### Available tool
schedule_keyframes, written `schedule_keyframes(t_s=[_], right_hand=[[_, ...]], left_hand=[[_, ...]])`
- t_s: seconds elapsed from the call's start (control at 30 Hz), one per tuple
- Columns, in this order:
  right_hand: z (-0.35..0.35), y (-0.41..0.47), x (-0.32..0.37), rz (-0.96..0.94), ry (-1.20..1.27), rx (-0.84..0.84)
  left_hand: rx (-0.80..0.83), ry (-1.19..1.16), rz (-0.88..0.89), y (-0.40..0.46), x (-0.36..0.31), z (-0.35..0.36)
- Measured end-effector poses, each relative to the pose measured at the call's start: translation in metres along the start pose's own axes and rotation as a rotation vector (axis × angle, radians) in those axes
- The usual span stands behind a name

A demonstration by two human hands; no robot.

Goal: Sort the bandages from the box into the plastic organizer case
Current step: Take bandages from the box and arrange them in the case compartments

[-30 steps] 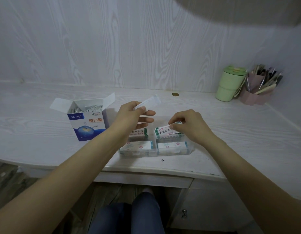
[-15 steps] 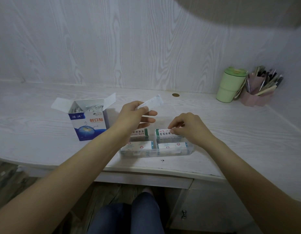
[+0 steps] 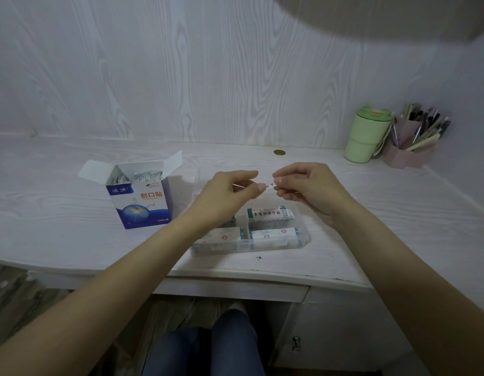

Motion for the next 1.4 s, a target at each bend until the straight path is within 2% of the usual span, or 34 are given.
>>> schedule_keyframes(t_s=[0.07, 0.13, 0.27, 0.53, 0.67, 0.87, 1.0, 1.27, 1.4], right_hand=[[-0.004, 0.0, -0.003, -0.014, -0.038, -0.019], [-0.007, 0.001, -0.009, -0.013, -0.101, -0.043], [-0.008, 0.006, -0.018, -0.04, -0.384, -0.08], [-0.006, 0.007, -0.021, -0.064, -0.832, -0.022], [-0.002, 0.008, -0.021, -0.046, -0.966, -0.011], [0.002, 0.008, -0.018, 0.033, -1.238, -0.088], [0.003, 0.007, -0.016, 0.098, -1.204, -0.084], [-0.003, 0.012, -0.024, 0.197, -0.859, -0.071], [-0.004, 0.012, -0.022, 0.188, -0.905, -0.073]], left_hand=[[-0.031, 0.03, 0.005, 0.004, 0.001, 0.001], [-0.05, 0.181, 0.031, 0.01, 0.001, 0.003], [-0.003, 0.426, 0.065, 0.018, -0.003, 0.012], [0.169, 0.669, 0.055, 0.024, 0.001, 0.029], [0.156, 0.788, 0.09, 0.025, 0.002, 0.031], [0.159, 0.943, 0.13, 0.028, 0.003, 0.03], [0.169, 0.939, 0.117, 0.028, 0.002, 0.03], [0.16, 0.836, 0.066, 0.027, 0.004, 0.025], [0.172, 0.839, 0.071, 0.027, 0.007, 0.027]])
Point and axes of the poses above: each hand's wrist, its own y-axis towards the middle knuckle, its own z-axis out of the palm, x = y × z, the point moved 4 cm from there along y, towards the middle knuckle, and after that the axes turned 3 degrees about y, right-handed, at the moved point
